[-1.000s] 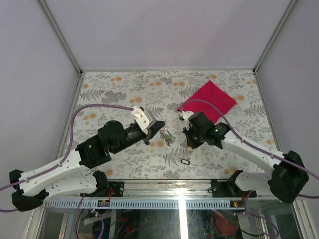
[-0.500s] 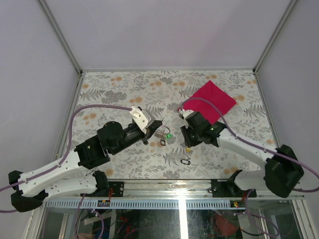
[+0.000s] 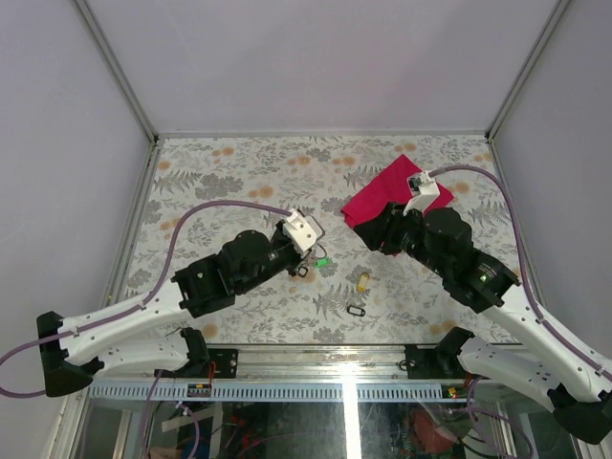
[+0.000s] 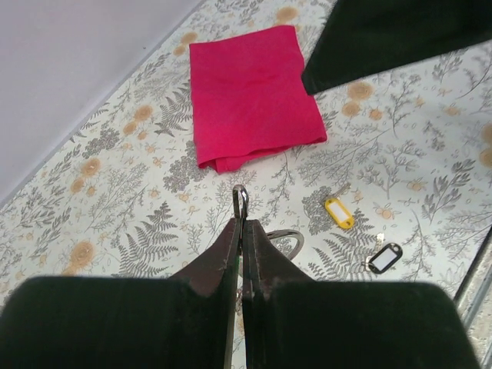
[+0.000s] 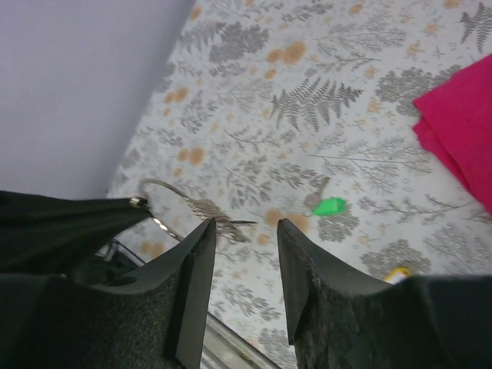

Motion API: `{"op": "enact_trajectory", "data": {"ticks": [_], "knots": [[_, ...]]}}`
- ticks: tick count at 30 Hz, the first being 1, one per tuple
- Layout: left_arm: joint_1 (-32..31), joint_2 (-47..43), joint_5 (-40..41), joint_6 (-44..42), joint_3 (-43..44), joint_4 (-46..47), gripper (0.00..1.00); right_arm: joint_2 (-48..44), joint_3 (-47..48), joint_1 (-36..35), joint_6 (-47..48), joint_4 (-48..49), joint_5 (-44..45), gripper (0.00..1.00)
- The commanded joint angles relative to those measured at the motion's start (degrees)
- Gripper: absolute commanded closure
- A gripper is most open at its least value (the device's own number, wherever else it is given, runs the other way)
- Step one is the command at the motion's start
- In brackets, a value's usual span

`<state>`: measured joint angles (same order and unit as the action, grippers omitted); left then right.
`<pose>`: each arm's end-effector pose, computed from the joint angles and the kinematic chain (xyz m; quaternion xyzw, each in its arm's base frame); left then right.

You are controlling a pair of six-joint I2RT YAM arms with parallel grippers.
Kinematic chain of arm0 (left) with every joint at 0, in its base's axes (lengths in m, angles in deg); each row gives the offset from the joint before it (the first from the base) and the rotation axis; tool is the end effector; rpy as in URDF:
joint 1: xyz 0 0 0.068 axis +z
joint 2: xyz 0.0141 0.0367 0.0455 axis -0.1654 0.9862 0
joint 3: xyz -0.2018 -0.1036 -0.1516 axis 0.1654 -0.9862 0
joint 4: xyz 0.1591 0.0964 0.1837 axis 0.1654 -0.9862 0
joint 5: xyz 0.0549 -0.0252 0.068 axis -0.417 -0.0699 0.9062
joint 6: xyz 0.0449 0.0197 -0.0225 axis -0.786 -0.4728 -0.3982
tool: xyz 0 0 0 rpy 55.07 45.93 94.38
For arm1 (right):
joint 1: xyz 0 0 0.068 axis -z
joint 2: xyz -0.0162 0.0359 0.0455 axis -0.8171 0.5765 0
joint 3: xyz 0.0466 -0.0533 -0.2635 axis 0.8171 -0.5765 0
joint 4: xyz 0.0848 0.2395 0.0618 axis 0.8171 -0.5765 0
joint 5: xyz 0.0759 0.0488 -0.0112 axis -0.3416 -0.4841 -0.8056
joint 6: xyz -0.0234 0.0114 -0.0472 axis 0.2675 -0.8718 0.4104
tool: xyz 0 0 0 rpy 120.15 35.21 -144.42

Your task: Put the keys on the keyring

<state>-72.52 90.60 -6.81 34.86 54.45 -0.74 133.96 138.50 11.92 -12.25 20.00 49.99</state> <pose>0.1091 -0.1970 0.3552 0.4166 0.6532 -0.1886 0.6034 0.1394 0.1262 0.3670 -0.0316 0.7752 0.3764 0.5063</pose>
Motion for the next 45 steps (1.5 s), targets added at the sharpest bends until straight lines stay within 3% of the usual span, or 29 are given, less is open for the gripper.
{"op": "enact_trajectory", "data": {"ticks": [1,12,29,41,45], "knots": [[-0.34,1.83,1.56,-3.49,1.98,4.49,1.0,0.23,3.19,-0.27,-10.34,5.61,-1.02,0.55],[-0.43,4.55,1.95,-4.84,3.01,4.93,1.0,3.18,6.39,-0.27,-18.04,5.34,-4.88,0.53],[-0.89,7.05,1.69,-5.79,4.65,5.55,1.0,11.58,6.7,-0.23,-20.96,7.28,-11.6,0.54],[-1.23,7.01,2.73,-5.88,4.26,5.9,1.0,13.55,6.0,-0.26,-21.13,7.12,-12.73,0.62],[-1.22,7.09,3.1,-5.9,4.2,6.23,1.0,14.14,5.6,-0.28,-21.23,7.07,-13.71,0.7]]}}
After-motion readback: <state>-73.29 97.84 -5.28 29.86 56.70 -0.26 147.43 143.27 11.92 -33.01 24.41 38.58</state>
